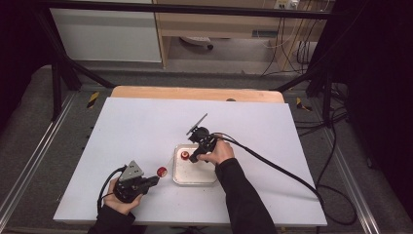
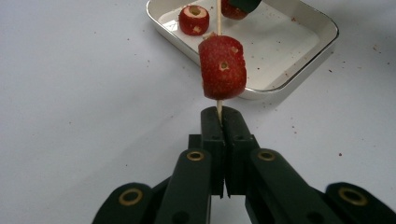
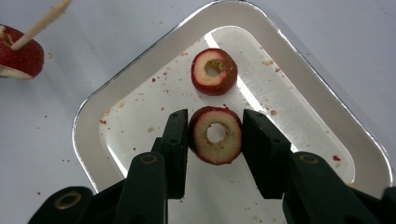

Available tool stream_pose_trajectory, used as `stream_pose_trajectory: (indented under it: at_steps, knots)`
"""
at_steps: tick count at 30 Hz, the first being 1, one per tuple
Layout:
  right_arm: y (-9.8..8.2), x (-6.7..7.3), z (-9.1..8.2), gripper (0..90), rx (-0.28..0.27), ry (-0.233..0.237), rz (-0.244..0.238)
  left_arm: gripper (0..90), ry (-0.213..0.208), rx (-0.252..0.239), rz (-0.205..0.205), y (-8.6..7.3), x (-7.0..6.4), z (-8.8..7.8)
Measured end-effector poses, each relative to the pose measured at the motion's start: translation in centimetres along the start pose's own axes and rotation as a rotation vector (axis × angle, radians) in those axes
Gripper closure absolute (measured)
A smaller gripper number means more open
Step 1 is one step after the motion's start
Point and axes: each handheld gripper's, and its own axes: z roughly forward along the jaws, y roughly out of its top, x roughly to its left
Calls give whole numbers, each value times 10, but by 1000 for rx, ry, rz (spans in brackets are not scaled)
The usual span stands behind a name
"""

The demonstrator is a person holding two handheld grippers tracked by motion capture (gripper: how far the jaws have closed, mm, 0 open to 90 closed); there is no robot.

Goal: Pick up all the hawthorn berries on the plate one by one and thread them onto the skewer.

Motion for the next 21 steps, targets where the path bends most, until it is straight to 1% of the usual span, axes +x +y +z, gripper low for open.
stream_pose_trajectory:
  at_steps: [2, 5, 7, 9, 12, 14, 15, 16, 17, 21]
  knots:
    - [-1, 1, -3, 626, -7, -1, 13, 884, 1, -1, 2, 0, 0, 0]
    - [-2, 3, -9, 626, -16, -3, 18, 884, 1, -1, 3, 0, -1, 0]
    - [-4, 5, -12, 626, -30, -1, 37, 884, 0, -2, 5, 0, -2, 0]
    - [-6, 5, -16, 626, -47, 8, 42, 884, -1, -2, 7, 0, -2, 0]
    - [-11, 4, -20, 626, -66, 6, 50, 884, 0, 0, 8, 1, -2, 0]
    - [-15, 3, -22, 627, -84, 9, 54, 883, -1, -1, 8, 1, -3, 1]
    - [-17, 4, -24, 627, -90, 12, 69, 884, -1, -1, 8, 1, -3, 1]
    - [-19, 3, -25, 627, -97, 11, 68, 884, -1, 0, 10, 1, -4, 1]
    - [-22, 3, -26, 627, -108, 14, 84, 884, -2, 1, 12, 1, -4, 1]
    - [-32, 2, -28, 627, -157, 23, 108, 884, -3, 2, 14, 1, -5, 1]
